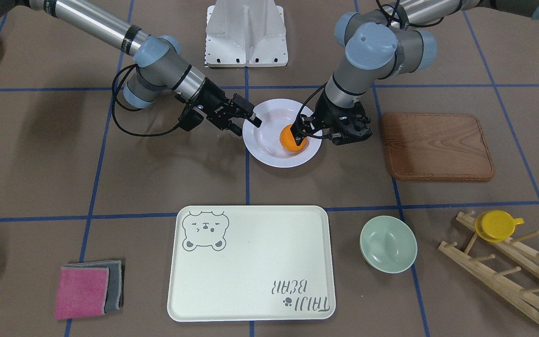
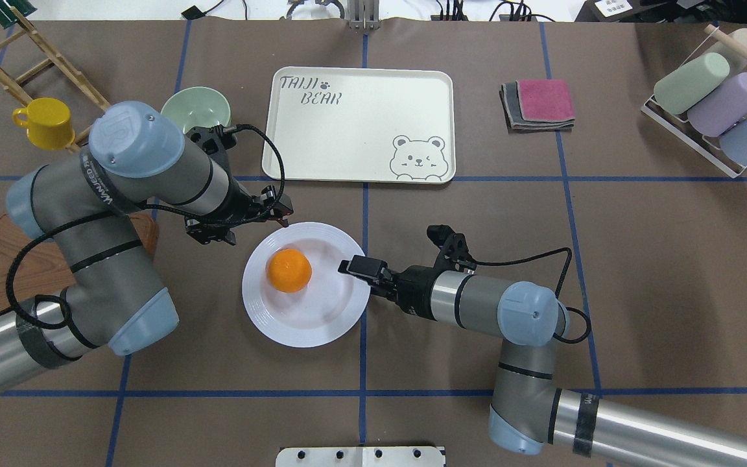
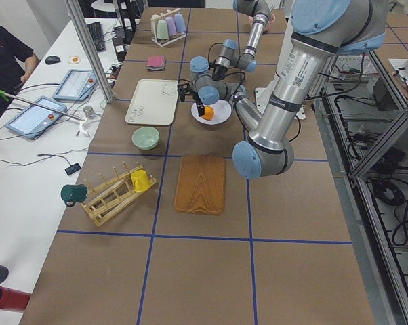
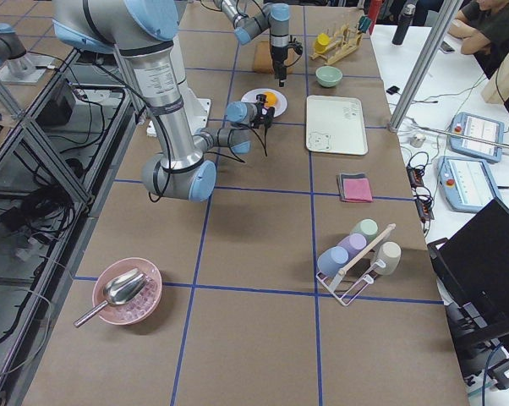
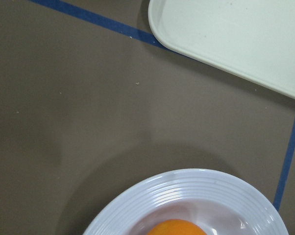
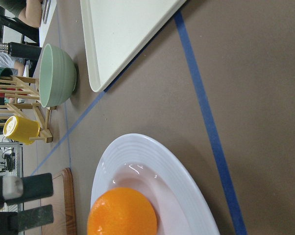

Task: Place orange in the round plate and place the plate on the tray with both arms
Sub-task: 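Release the orange and lift the left gripper away from the plate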

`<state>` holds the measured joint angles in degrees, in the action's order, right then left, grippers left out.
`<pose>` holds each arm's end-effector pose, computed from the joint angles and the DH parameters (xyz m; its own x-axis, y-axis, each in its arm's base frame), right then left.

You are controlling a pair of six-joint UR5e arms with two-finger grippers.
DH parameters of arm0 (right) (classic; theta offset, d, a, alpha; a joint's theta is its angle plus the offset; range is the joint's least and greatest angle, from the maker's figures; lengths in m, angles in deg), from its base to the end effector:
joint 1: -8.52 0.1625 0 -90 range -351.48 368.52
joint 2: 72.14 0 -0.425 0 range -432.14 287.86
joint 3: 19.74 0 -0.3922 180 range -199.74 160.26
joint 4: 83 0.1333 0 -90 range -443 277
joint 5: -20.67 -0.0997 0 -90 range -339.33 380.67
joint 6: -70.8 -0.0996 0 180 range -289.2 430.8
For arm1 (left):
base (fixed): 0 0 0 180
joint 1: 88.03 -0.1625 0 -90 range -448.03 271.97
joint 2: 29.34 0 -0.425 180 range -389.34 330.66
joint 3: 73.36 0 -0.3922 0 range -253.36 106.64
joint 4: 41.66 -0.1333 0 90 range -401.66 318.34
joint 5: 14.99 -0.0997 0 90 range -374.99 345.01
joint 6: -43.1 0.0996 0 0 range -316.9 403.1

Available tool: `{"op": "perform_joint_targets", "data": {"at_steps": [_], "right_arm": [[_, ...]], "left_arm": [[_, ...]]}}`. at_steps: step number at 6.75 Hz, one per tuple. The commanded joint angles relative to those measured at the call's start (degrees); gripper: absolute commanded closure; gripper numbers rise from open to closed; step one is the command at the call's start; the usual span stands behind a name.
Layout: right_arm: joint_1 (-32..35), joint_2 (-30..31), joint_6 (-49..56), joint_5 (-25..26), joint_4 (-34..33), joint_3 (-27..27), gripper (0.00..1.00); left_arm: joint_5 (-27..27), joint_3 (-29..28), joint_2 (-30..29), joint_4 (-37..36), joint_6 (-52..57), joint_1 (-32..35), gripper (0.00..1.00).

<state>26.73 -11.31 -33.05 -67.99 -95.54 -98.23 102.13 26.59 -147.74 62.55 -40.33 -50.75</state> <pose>-0.5951 -0.3386 0.3064 -0.1624 0.1985 0.9666 -0.3045 0.9217 -0.2405 0.4566 -0.4580 0.2677 0.5093 -0.2597 -0.8205 0.1941 0.9635 -0.1845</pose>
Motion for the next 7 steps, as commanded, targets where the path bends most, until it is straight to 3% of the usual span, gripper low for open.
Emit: {"op": "perform_joint_targets", "data": {"at_steps": [1, 3, 5, 7], "right_arm": [[-0.71, -1.41, -0.04, 0.07, 0.14, 0.98, 0.19], [-0.54, -1.33, -0.48, -0.11, 0.67, 0.19, 0.63], [0.51, -1.41, -1.0, -0.11, 0.76, -1.29, 0.98], [1.04, -1.42, -2.84, -0.11, 0.85, -2.36, 1.0]], "left_arm": [[0.83, 0.24, 0.63, 0.03, 1.6, 1.65, 0.02], [4.5, 0.59, 2.29, 0.03, 5.46, 4.98, 0.02], [4.79, 0.59, 3.17, 0.03, 7.14, 6.31, 0.02], [6.09, 3.3, 7.1, -0.15, 13.87, 9.63, 0.02]]}}
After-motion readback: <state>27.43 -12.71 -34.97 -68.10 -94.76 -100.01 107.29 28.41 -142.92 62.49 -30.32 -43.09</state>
